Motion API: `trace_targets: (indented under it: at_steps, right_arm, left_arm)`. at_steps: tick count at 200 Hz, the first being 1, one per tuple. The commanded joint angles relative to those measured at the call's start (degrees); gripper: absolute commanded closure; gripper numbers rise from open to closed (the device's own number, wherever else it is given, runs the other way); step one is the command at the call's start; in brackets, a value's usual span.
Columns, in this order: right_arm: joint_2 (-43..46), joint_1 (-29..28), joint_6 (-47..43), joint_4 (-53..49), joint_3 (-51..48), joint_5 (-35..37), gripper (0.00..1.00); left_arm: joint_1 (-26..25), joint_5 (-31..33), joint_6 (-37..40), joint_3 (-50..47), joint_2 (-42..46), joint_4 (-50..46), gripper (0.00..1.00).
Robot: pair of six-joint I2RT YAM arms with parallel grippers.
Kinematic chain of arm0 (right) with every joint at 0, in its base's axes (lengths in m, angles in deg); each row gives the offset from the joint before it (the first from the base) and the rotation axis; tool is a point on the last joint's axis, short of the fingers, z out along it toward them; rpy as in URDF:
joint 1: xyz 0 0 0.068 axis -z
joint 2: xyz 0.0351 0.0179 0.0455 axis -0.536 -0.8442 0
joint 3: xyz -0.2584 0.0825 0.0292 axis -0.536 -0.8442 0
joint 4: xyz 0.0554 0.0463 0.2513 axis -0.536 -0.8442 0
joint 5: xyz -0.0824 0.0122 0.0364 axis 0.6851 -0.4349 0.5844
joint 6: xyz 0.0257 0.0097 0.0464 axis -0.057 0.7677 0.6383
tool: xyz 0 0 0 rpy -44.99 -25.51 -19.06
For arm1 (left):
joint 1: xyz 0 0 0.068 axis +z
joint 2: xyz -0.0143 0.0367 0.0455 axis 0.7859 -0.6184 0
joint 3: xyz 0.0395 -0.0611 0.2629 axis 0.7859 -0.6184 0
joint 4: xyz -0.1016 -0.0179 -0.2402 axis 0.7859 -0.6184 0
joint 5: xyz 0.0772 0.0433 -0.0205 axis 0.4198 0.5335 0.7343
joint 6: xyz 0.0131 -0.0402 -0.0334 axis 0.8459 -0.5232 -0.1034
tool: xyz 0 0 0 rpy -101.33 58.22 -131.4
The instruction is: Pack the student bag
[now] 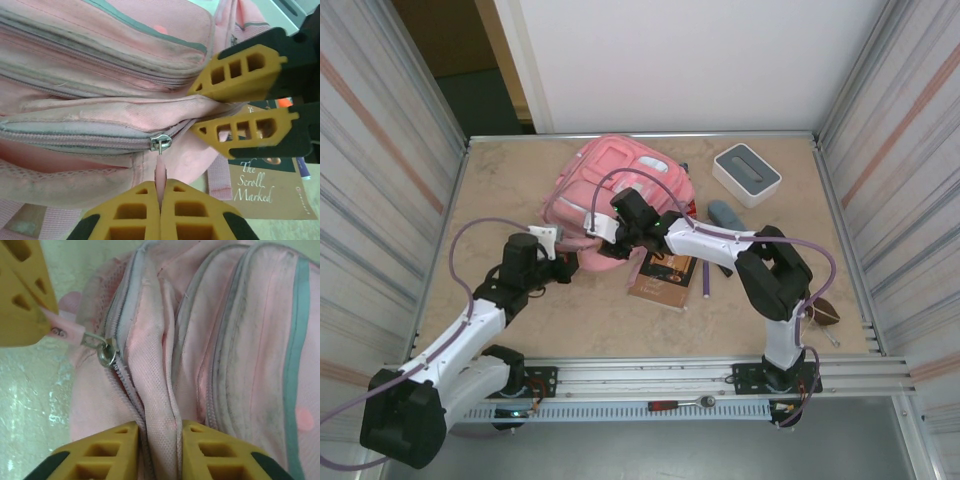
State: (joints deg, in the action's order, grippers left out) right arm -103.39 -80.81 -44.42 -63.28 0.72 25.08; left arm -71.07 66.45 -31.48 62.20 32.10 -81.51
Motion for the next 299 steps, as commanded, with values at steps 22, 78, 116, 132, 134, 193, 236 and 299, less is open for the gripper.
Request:
trace_targets:
  at_steps: [22,78,116,132,134,193,236,299]
  right_arm:
    - [4.6,2.4,-1.4,-0.9,-3.9,0.9,0.98]
    - [10.2,6.6,-5.7,-6.0,-7.2,-2.6,0.98]
    - [11.1,8.0,-5.8,-8.7,-6.4,-2.0,0.92]
    - [10.6,7.9,-2.6,-10.6,-3.9,-0.7,0.80]
    - [10.7,7.9,-2.0,-10.9,-3.6,-0.7,0.78]
    - [10.0,1.0,12.1,-11.8,0.4,-2.2,0.36]
    - [3.2,-0.2,13.4,-11.4,5.3,-5.7,0.34]
    - [-0.6,-2.2,14.6,-8.5,3.8,-2.6,0.58]
  left_arm:
    - [-0.2,9.5,1.7,-1.0,1.2,0.3,1.00]
    - [1.7,18.7,2.0,-1.9,3.3,-2.8,1.00]
    - [2.0,14.7,3.3,-0.4,5.4,-4.3,1.00]
    - [1.1,11.3,3.1,0.0,6.8,-4.3,1.00]
    - [1.0,10.9,2.9,0.0,6.9,-4.2,1.00]
    - [-2.6,1.4,0.7,1.9,6.5,-2.8,1.00]
    - [-3.0,1.5,0.8,2.2,6.7,-3.1,1.00]
    - [-3.0,2.7,0.9,1.6,6.5,-2.0,1.00]
